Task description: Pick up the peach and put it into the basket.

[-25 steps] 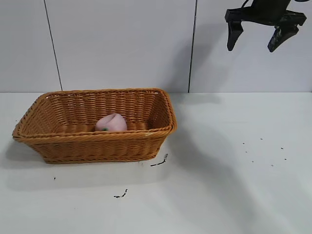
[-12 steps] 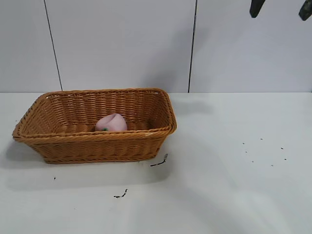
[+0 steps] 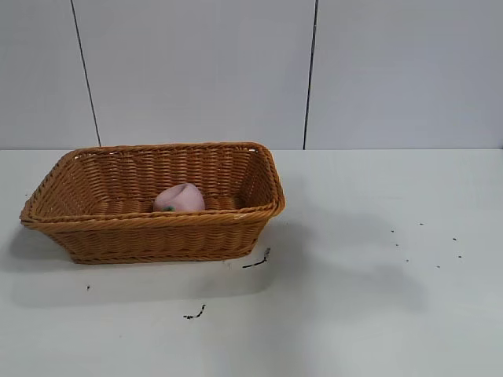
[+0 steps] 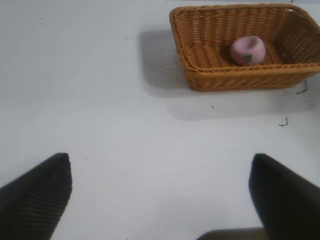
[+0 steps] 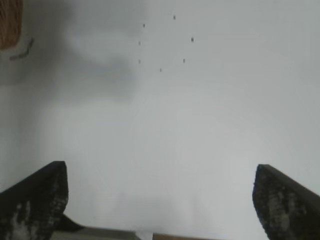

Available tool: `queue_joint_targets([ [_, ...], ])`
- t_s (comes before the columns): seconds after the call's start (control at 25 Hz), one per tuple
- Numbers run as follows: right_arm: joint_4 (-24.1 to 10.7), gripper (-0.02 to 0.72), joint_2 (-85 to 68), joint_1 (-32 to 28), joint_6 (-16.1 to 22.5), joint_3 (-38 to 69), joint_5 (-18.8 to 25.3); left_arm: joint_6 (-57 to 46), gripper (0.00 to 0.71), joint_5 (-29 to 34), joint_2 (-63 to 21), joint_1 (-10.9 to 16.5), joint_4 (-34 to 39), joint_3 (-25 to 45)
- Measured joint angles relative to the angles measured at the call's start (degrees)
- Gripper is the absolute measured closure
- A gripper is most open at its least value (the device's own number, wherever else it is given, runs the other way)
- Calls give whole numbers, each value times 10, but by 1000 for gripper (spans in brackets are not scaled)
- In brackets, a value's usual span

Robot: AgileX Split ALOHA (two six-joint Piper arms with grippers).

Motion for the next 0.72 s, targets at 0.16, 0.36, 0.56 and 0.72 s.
queue_joint_targets([
  [0.16, 0, 8, -130, 0, 0, 68, -23, 0, 17, 0, 0, 0, 0, 0],
  [0.36, 0, 8, -232, 0, 0, 71, -30, 0, 17, 0, 0, 0, 0, 0],
  [0.56, 1, 8, -320, 0, 0, 71, -30, 0, 17, 0, 0, 0, 0, 0],
  [0.72, 3, 8, -384, 0, 0, 71, -30, 0, 17, 0, 0, 0, 0, 0],
])
